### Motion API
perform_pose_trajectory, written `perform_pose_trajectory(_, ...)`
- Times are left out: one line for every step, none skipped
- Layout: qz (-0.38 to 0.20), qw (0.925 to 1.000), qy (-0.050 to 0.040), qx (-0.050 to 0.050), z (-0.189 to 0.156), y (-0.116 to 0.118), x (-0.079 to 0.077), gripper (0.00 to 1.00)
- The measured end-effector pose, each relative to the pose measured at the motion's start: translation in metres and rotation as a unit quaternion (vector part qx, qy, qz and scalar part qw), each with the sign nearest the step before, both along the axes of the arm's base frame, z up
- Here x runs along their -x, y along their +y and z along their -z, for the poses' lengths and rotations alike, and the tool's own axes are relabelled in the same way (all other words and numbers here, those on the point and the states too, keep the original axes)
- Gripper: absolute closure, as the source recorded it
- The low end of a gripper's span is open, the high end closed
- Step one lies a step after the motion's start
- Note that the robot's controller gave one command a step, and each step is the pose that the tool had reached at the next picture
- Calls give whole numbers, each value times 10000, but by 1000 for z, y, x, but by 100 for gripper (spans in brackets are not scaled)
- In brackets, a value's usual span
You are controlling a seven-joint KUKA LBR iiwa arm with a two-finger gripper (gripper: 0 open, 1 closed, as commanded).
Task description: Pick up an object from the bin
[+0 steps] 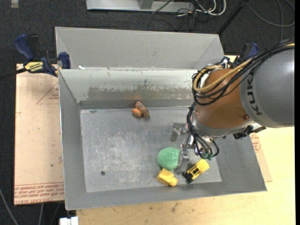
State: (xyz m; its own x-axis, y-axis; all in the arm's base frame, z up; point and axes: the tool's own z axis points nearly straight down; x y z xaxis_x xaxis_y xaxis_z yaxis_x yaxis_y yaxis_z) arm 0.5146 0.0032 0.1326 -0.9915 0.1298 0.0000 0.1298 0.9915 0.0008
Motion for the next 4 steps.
perform_pose_trajectory(-356,9994,-2,-1,29,2,-1,0)
perform_pose_trajectory(695,9976,-17,-12,55,-6,-9,100)
perform_pose_trajectory(696,9976,-18,-12,55,-6,-9,100)
perform_pose_trajectory(618,9981,-17,-1,-98,6,-16,100)
